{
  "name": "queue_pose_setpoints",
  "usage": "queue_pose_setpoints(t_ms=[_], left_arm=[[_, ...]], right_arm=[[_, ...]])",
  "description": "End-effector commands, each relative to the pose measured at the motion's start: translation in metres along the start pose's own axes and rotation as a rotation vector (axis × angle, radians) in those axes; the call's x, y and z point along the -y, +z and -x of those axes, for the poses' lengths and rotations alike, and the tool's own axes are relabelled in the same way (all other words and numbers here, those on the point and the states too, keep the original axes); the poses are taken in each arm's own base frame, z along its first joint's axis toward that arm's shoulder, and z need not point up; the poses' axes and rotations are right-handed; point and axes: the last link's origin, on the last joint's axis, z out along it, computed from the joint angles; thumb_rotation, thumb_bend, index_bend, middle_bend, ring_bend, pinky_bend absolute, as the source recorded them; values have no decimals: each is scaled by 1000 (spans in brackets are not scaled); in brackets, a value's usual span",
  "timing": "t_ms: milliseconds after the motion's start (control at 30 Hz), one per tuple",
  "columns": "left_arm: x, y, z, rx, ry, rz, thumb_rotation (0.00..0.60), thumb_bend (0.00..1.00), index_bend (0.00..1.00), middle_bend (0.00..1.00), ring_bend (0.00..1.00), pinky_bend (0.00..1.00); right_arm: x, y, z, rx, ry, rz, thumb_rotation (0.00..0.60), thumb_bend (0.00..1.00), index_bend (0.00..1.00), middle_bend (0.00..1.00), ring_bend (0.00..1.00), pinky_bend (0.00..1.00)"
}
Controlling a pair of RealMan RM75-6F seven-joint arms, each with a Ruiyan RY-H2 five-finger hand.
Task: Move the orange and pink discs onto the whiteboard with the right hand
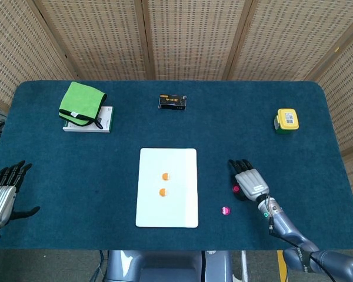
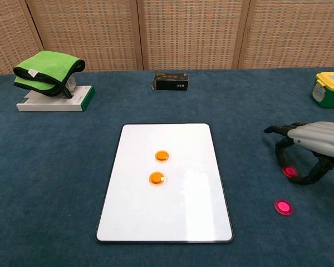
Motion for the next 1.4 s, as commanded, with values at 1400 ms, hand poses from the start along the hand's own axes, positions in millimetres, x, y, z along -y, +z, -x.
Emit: queue_pose_setpoints(t_ms=[1400], left_arm=[[2, 1, 0, 29, -13, -7, 600, 0, 0, 0, 0, 0]], right_arm=[[136, 90, -63, -36, 11, -98, 600, 412, 576, 3, 0, 0]])
